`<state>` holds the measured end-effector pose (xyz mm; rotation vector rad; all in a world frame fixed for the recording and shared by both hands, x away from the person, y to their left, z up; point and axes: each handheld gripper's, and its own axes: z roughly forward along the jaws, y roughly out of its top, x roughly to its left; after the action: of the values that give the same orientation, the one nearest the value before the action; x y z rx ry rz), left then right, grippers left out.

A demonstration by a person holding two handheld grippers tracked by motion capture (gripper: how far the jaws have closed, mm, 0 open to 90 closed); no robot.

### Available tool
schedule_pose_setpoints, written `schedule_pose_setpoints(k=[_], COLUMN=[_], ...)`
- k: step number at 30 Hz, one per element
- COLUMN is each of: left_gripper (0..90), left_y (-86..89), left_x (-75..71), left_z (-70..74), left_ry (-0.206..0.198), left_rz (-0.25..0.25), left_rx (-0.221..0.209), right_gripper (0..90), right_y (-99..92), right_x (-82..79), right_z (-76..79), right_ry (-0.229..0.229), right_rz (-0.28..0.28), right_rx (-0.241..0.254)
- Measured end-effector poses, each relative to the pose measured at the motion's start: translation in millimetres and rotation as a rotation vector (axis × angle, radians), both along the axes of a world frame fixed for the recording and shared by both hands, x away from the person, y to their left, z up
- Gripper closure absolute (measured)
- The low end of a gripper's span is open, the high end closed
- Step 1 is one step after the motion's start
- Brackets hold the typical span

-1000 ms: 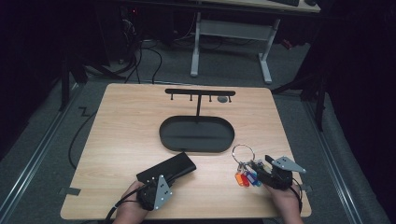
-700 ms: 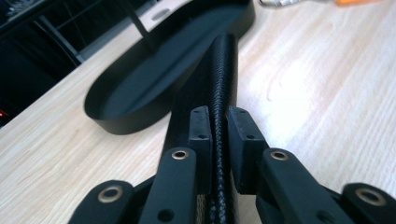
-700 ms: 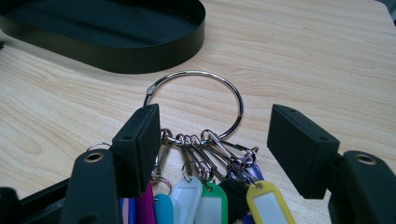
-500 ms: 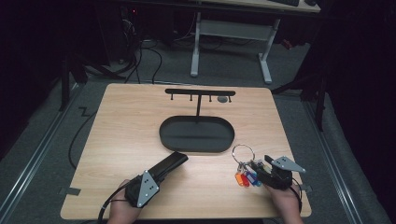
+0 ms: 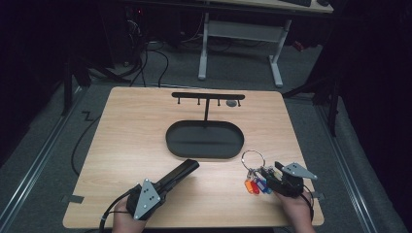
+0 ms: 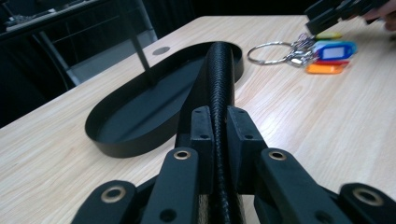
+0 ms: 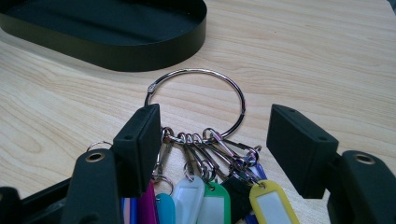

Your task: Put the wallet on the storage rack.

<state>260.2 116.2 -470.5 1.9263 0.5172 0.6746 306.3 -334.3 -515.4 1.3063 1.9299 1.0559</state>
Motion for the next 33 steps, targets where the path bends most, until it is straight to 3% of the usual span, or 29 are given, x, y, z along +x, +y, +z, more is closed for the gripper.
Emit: schedule_pose_setpoints(k=[10,20,22,33], left_gripper=[81.9,81.4,81.3,79.5], left_y=[-0.5,-2.0,-0.1,6.1], left_x=[3.6,10.9,13.4,19.2], left_z=[-2.6,-8.8,-9.8,-11.8], left_ry=[0.065,0.114,0.133,0.139], left_rz=[-0.027,-0.023,-0.026,-0.007], left_rx=[-0.02,-0.023,-0.045,-0.071], right_gripper=[35.7,35.7,35.7,35.7], right_y=[0.0,0.1,0.3,1.2], right_x=[0.1,0.7,0.7,0.9], right_z=[0.1,-0.5,-0.5,-1.1], right_ry=[0.001,0.003,0.003,0.009], right_rz=[0.0,0.003,0.005,0.006], right_rx=[0.0,0.001,0.001,0.0])
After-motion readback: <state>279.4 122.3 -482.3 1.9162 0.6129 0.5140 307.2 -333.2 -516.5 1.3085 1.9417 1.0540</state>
